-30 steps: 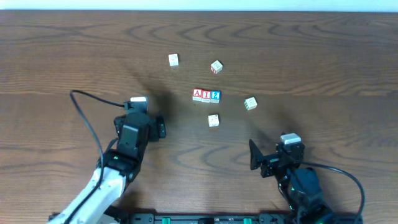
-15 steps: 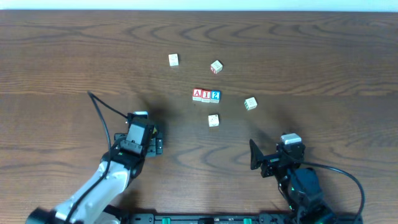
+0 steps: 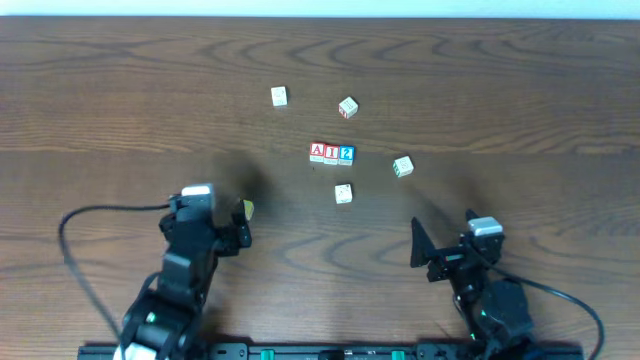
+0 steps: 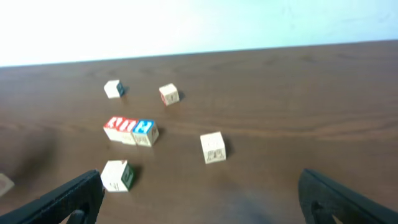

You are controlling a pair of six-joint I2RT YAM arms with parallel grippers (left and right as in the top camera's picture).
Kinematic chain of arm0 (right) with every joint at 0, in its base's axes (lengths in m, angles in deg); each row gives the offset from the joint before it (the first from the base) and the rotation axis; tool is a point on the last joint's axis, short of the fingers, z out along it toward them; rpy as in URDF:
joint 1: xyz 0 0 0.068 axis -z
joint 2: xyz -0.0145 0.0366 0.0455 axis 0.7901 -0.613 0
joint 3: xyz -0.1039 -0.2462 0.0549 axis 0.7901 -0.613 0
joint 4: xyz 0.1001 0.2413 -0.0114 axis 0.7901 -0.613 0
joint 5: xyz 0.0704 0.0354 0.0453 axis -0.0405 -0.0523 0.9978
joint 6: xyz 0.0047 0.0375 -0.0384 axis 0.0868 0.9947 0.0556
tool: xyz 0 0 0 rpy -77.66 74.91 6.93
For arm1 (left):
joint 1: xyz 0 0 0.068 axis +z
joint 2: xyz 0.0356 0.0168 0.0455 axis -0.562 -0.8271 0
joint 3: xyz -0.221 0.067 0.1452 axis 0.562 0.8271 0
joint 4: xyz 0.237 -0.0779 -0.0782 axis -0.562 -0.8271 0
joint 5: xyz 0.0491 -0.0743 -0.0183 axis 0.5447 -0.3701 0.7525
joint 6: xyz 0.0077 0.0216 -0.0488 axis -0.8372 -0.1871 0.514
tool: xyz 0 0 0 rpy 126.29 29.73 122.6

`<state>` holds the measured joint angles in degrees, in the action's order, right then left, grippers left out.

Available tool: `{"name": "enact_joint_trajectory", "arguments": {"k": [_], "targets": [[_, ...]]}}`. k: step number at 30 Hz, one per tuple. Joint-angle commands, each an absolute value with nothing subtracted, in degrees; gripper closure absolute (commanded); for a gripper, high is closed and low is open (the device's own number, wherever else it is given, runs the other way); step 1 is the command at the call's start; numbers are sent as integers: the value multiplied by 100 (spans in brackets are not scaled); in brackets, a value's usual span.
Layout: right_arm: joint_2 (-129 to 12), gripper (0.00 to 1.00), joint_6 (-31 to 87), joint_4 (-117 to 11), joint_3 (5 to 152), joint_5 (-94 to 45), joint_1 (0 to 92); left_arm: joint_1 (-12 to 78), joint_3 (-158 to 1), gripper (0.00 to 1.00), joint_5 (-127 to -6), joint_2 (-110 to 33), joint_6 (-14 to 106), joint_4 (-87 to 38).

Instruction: Spell out Ai2

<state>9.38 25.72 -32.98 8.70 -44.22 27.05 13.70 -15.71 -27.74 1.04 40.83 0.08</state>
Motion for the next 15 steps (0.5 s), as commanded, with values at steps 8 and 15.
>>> {"name": "enact_joint_trajectory", "arguments": {"k": [8, 15], "targets": [[1163, 1, 2637, -3322, 851, -4477, 2924, 1344, -1549, 5, -2669, 1643, 4103, -9], [1174, 1, 2637, -3322, 851, -4477, 3265, 1364, -1547, 5, -2666, 2159, 4101, -280]]}}
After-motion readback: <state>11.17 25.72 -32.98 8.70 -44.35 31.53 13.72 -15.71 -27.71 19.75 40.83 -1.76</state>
